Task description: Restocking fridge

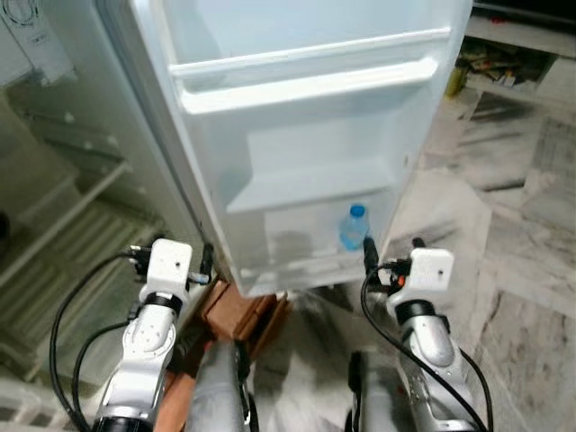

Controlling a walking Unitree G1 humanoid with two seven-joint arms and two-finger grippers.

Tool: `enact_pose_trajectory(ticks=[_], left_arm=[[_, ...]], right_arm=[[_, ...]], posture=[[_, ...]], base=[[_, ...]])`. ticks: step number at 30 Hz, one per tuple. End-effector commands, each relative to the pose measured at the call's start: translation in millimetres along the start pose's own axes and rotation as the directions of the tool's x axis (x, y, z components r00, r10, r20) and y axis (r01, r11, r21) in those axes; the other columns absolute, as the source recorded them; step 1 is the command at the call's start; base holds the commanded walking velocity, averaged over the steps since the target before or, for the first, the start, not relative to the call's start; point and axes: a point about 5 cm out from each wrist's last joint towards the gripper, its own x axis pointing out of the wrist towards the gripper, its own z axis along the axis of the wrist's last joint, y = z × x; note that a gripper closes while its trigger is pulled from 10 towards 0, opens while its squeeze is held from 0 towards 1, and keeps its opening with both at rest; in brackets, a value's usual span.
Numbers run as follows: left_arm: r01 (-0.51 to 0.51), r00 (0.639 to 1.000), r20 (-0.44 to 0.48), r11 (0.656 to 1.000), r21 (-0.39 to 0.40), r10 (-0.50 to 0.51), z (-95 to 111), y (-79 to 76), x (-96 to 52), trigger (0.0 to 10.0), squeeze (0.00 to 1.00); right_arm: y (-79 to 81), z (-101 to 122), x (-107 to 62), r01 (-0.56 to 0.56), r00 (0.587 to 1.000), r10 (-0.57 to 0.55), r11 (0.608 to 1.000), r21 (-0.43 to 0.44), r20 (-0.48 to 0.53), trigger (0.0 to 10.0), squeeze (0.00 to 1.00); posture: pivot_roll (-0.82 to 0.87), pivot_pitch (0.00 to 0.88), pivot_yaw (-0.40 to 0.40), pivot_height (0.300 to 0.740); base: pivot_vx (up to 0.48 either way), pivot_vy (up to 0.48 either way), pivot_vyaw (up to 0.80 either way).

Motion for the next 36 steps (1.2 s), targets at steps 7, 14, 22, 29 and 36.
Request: enact_pose_trajectory(ticks=[7, 14, 22, 29, 36], left_arm=[[-0.003, 0.998, 0.07, 0.999, 0.049, -0.001, 11, -1.5, 1.8, 10.0, 0.0], [-0.04, 0.998, 0.044, 0.999, 0.027, 0.039, 3, 2.5, -6.9, 10.0, 0.0], [-0.091, 0.995, 0.031, 0.994, 0.051, 0.09, 1, -3.0, -7.4, 10.0, 0.0], [-0.064, 0.997, 0.047, 0.997, 0.049, 0.061, 4, -8.4, -3.0, 10.0, 0.0], [-0.037, 0.999, 0.04, 0.998, 0.055, 0.035, 5, -15.6, 0.0, 10.0, 0.0]], right_arm=[[-8.4, 6, -0.8, -0.018, 0.999, 0.02, 0.998, -0.064, 0.032, 10.0, 0.0], [-12.9, 7, -0.8, -0.059, 0.998, 0.061, 0.994, -0.094, 0.023, 10.0, 0.0], [-15.1, 2, -2.2, -0.06, 0.998, 0.06, 0.992, -0.11, 0.0, 10.0, 0.0], [-18.8, -4, -3.1, -0.063, 0.998, 0.057, 0.984, -0.168, -0.04, 10.0, 0.0], [-27.9, 2, 3.7, 0.023, 1.0, -0.028, 0.973, -0.231, -0.015, 10.0, 0.0]], posture=[[-0.02, 0.0, 0.063, 0.74], [-0.01, 0.0, 0.032, 0.74], [-0.01, 0.002, 0.037, 0.74], [-0.03, 0.008, 0.042, 0.74], [-0.04, 0.011, 0.047, 0.74]], base=[[0.0, 0.0, 0.0], [0.0, 0.0, 0.0], [-0.067, 0.0, 0.0], [-0.038, -0.129, 0.0], [0.0, -0.316, 0.0]])
